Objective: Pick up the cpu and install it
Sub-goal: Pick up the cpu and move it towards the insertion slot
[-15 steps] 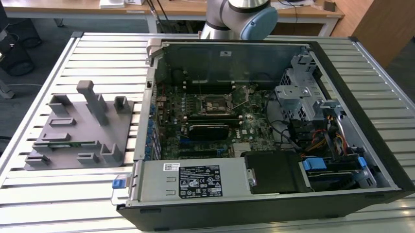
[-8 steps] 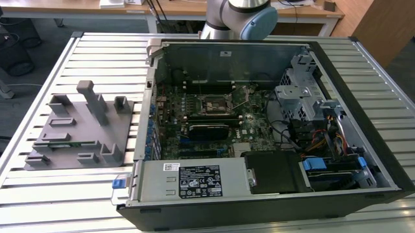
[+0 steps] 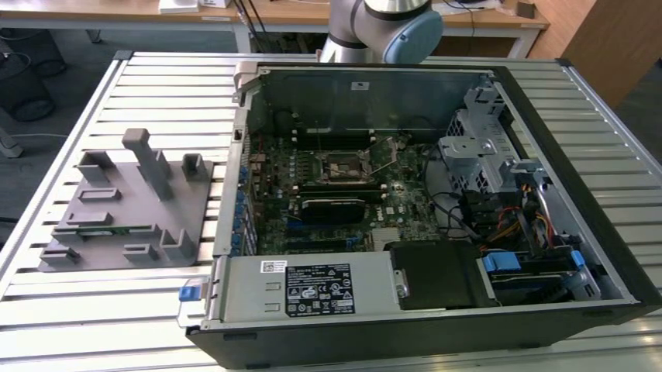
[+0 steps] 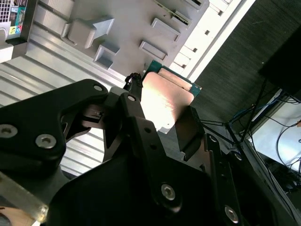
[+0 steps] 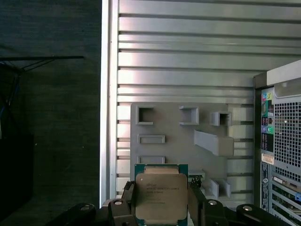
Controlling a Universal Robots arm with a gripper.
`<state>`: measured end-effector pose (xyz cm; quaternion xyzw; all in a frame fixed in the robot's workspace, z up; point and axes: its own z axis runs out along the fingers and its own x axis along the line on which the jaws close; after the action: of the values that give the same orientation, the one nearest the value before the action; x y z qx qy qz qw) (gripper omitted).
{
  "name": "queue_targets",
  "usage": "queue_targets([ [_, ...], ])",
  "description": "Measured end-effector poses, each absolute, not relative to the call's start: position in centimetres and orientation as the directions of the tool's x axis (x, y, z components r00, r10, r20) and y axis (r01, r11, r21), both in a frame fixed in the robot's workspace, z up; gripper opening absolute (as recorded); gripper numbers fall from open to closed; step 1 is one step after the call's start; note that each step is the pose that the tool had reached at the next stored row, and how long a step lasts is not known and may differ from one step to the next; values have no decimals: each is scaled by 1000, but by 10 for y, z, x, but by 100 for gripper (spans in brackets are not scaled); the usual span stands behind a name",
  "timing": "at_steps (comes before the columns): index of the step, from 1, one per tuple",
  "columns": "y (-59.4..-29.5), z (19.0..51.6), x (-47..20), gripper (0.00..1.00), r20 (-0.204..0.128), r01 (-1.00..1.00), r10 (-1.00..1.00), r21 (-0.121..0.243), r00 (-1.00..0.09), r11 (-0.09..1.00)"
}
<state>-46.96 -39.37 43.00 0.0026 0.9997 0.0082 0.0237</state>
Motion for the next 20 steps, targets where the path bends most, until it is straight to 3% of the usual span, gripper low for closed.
queue_targets([
  [20, -394, 430, -441, 53, -47, 5, 6, 16, -999, 1000],
])
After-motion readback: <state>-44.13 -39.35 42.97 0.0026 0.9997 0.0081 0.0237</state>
